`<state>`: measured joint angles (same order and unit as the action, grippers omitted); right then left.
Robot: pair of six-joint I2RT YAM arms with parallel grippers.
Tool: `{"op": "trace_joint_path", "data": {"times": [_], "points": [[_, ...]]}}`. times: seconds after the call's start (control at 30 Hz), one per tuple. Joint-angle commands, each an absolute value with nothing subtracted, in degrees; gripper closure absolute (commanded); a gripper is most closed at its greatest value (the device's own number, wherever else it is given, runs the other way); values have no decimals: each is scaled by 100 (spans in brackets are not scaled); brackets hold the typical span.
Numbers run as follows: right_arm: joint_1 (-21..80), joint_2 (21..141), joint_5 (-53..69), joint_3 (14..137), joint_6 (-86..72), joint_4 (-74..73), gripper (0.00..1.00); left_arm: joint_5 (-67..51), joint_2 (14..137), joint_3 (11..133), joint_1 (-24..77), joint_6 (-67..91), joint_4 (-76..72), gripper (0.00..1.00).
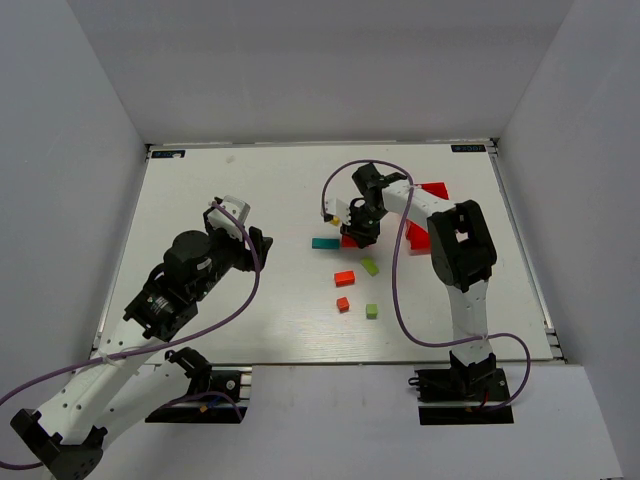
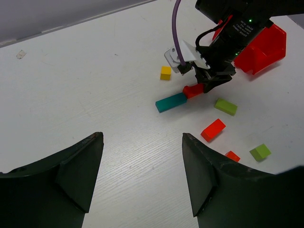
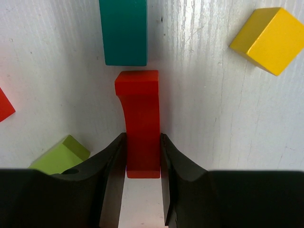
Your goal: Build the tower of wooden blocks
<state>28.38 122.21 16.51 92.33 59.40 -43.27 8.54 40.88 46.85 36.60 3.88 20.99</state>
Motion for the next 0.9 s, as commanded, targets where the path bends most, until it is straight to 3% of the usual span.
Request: {"op": "trace_joint_path", "data": {"times": [0.0, 0.87], "points": [[2935, 12313, 1644, 9061, 6100, -4500, 82, 853, 4069, 4667, 3639, 360, 2092, 23], [3006, 12445, 1547, 9264, 6337, -4649, 81, 853, 4069, 4667, 3639, 360, 2092, 23]]}}
